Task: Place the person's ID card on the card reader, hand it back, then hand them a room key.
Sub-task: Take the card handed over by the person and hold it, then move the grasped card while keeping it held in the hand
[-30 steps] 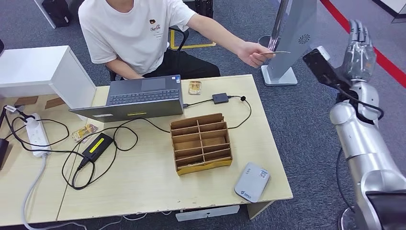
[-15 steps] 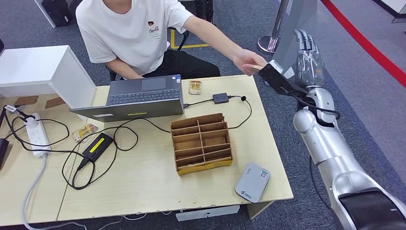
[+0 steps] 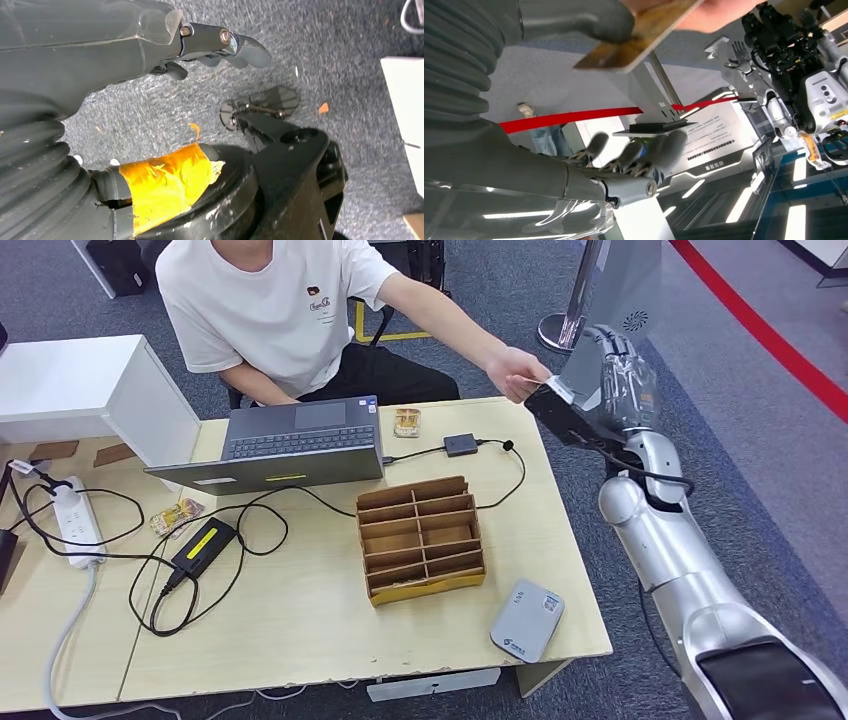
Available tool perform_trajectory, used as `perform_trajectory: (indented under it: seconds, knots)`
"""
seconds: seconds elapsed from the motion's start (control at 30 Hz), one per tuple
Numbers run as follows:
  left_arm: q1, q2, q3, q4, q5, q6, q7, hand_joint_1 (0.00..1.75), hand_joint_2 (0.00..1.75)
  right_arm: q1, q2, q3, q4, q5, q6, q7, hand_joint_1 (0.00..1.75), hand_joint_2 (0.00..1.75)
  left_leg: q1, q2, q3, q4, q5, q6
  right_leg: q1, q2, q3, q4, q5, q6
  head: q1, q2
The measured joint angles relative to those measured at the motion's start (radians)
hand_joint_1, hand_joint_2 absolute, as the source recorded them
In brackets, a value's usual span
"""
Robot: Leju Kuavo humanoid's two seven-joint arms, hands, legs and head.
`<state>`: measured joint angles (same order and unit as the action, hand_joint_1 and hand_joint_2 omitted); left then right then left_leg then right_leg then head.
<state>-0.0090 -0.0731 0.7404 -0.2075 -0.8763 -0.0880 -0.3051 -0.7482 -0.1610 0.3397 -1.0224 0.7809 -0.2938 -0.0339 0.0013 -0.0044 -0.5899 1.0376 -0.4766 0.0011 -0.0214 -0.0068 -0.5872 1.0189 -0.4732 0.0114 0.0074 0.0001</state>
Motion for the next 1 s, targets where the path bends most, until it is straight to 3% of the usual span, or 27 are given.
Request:
perform_trajectory:
  seconds: [0.33, 0.57, 0.73, 1.0]
  knots:
    - [0.000, -0.004, 0.000, 0.000, -0.004, -0.026, 0.013, 0.00, 1.75, 0.003, 0.007, 0.007, -0.002, -0.008, -0.001, -0.008, 1.75, 1.75, 0.000, 0.000, 0.000, 0.000, 0.000, 0.000, 0.000, 0.000, 0.000, 0.000, 0.000, 0.000, 0.000, 0.000]
    - [0.000, -0.009, 0.000, 0.000, -0.008, -0.043, 0.072, 0.00, 1.75, 0.026, 0.021, 0.007, -0.007, -0.060, -0.012, -0.040, 1.75, 1.75, 0.000, 0.000, 0.000, 0.000, 0.000, 0.000, 0.000, 0.000, 0.000, 0.000, 0.000, 0.000, 0.000, 0.000]
    - [0.000, -0.012, 0.002, 0.000, -0.005, -0.034, 0.082, 0.00, 1.75, 0.096, 0.023, -0.002, -0.053, -0.113, -0.015, -0.084, 1.75, 1.75, 0.000, 0.000, 0.000, 0.000, 0.000, 0.000, 0.000, 0.000, 0.000, -0.001, 0.000, 0.000, 0.000, 0.000]
    - [0.003, -0.019, 0.026, 0.001, 0.003, -0.022, 0.085, 0.00, 1.75, 0.293, 0.006, -0.053, -0.248, -0.148, -0.015, -0.149, 1.75, 1.75, 0.000, 0.000, 0.000, 0.000, -0.001, 0.000, 0.000, 0.000, -0.001, -0.001, -0.001, 0.000, 0.000, 0.000]
